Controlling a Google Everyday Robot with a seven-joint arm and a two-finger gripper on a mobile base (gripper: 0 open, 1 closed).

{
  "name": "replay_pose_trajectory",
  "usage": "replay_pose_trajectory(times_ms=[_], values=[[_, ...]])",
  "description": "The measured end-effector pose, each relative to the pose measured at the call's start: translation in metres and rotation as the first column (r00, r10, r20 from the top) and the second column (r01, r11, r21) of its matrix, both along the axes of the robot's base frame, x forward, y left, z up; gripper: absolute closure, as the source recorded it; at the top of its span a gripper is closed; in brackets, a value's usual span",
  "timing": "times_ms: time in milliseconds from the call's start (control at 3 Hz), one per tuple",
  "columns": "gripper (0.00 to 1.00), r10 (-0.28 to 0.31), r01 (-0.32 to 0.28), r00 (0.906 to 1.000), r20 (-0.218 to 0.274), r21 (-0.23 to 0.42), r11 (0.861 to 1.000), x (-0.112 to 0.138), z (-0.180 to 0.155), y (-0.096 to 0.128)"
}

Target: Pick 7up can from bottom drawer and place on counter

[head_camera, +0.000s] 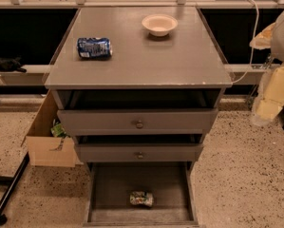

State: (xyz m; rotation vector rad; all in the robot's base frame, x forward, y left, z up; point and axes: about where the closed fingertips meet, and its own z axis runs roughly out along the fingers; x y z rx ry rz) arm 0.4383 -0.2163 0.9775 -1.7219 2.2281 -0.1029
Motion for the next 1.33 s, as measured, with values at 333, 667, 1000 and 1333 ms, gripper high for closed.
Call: replay_pose_trajectory(times_ms=[333,667,1000,1333], values=[[0.0,0.0,0.0,1.0,0.0,0.0,1.0,0.0,0.0,0.0],[0.0,0.01,-0.01,0.9999,-0.011,0.015,1.0,0.006,-0.005,0.003],[0.0,0.045,-0.039,0.9973,-0.058,0.092,0.995,0.015,-0.033,0.003],[0.0,0.105,-0.053,0.9784,-0.178,0.278,0.959,0.014,-0.081,-0.003]])
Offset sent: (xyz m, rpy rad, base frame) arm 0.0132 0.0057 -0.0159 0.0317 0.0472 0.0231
